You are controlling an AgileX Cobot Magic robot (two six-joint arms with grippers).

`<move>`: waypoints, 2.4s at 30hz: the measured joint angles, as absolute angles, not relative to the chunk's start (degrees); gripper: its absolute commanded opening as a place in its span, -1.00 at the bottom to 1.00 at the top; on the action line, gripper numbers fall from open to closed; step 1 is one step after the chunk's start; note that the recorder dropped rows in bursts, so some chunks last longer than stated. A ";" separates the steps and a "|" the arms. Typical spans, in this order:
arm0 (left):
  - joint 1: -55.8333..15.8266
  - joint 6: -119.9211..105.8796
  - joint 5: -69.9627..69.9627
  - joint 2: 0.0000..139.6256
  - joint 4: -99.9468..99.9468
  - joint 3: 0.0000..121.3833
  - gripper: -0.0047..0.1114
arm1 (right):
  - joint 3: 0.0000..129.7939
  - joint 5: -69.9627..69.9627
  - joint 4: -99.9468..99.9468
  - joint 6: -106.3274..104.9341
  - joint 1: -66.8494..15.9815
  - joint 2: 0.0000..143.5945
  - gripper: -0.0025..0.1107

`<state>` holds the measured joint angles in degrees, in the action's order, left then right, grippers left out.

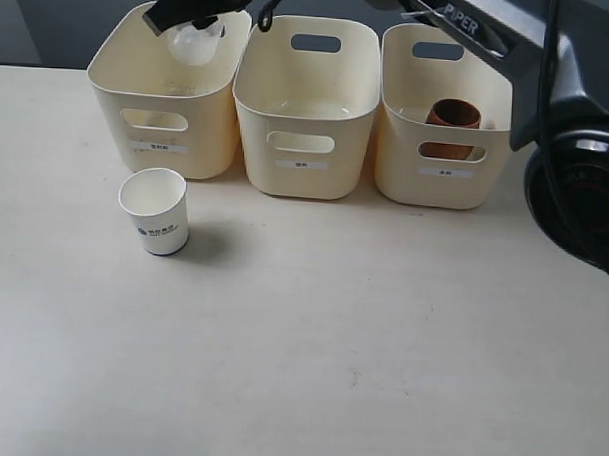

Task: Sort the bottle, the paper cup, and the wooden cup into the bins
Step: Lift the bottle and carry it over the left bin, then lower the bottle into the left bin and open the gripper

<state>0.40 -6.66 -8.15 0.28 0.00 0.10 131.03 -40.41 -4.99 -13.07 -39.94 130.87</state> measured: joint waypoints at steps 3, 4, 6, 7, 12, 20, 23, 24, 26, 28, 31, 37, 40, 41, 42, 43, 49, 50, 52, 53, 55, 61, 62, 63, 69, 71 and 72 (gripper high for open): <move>0.40 -6.66 -8.15 0.28 0.00 0.10 -0.92 | 131.07 -40.65 -4.31 -13.07 -39.65 131.01 -0.97; 0.40 -6.66 -8.15 0.28 0.00 0.10 -0.92 | 131.17 -40.81 -4.19 -13.00 -39.65 131.01 -0.97; 0.40 -6.66 -8.15 0.28 0.00 0.10 -0.92 | 131.17 -41.10 -3.95 -13.00 -39.65 131.20 -0.97; 0.40 -6.66 -8.15 0.28 0.00 0.10 -0.92 | 131.17 -41.36 -3.82 -13.00 -39.65 131.42 -0.97; 0.40 -6.66 -8.15 0.28 0.00 0.10 -0.92 | 131.31 -42.74 -3.71 -14.24 -39.65 133.44 -0.97; 0.40 -6.66 -8.15 0.28 0.00 0.10 -0.92 | 131.33 -42.83 -3.92 -15.41 -39.65 134.66 -0.97; 0.40 -6.66 -8.15 0.28 0.00 0.10 -0.92 | 131.33 -42.71 -3.92 -15.64 -39.65 135.68 -0.97; 0.40 -6.66 -8.15 0.28 0.00 0.10 -0.92 | 131.33 -42.71 -3.92 -15.64 -39.65 135.77 -0.97; 0.40 -6.66 -8.15 0.28 0.00 0.10 -0.92 | 131.33 -42.00 -3.81 -15.83 -39.65 135.91 -0.97; 0.40 -6.66 -8.15 0.28 0.00 0.10 -0.92 | 131.33 -40.86 -3.70 -15.93 -39.65 135.91 -0.97; 0.40 -6.66 -8.15 0.28 0.00 0.10 -0.92 | 131.33 -40.49 -3.36 -15.97 -39.65 135.91 -0.88; 0.40 -6.66 -8.15 0.28 0.00 0.10 -0.92 | 131.33 -40.11 -2.31 -15.97 -39.65 135.91 -0.52; 0.40 -6.66 -8.15 0.28 0.00 0.10 -0.92 | 131.33 -40.01 -1.26 -16.07 -39.65 135.91 -0.53; 0.40 -6.66 -8.15 0.28 0.00 0.10 -0.92 | 131.33 -40.01 -1.02 -16.07 -39.65 135.91 -0.53; 0.40 -6.66 -8.15 0.28 0.00 0.10 -0.92 | 131.33 -40.01 -0.89 -16.07 -39.65 135.91 -0.53; 0.40 -6.66 -8.15 0.28 0.00 0.10 -0.92 | 131.33 -40.01 -0.80 -16.07 -39.65 135.91 -0.53; 0.40 -6.66 -8.15 0.28 0.00 0.10 -0.92 | 131.33 -40.01 0.00 -16.07 -39.65 135.91 -0.48; 0.40 -6.66 -8.15 0.28 0.00 0.10 -0.92 | 131.33 -40.01 0.00 -16.07 -39.65 135.91 -0.43; 0.40 -6.66 -8.15 0.28 0.00 0.10 -0.92 | 131.33 -40.01 0.40 -16.07 -39.65 136.05 -0.33; 0.40 -6.66 -8.15 0.28 0.00 0.10 -0.92 | 131.33 -39.89 0.53 -15.95 -39.65 136.31 -0.27; 0.40 -6.66 -8.15 0.28 0.00 0.10 -0.92 | 131.33 -39.80 0.53 -15.75 -39.65 136.86 -0.23; 0.40 -6.66 -8.15 0.28 0.00 0.10 -0.92 | 131.33 -39.20 0.64 -15.18 -39.65 138.65 -0.23; 0.40 -6.66 -8.15 0.28 0.00 0.10 -0.92 | 131.33 -39.20 0.64 -15.18 -39.65 138.78 -0.23; 0.40 -6.66 -8.15 0.28 0.00 0.10 -0.92 | 131.33 -39.05 0.64 -15.18 -39.65 138.78 -0.23; 0.40 -6.66 -8.15 0.28 0.00 0.10 -0.92 | 131.33 -38.23 0.64 -15.05 -39.65 138.78 -0.23; 0.40 -6.66 -8.15 0.28 0.00 0.10 -0.92 | 131.33 -38.23 0.64 -15.05 -39.65 138.78 -0.13; 0.40 -6.66 -8.15 0.28 0.00 0.10 -0.92 | 131.33 -38.23 0.64 -15.05 -39.65 138.78 -0.04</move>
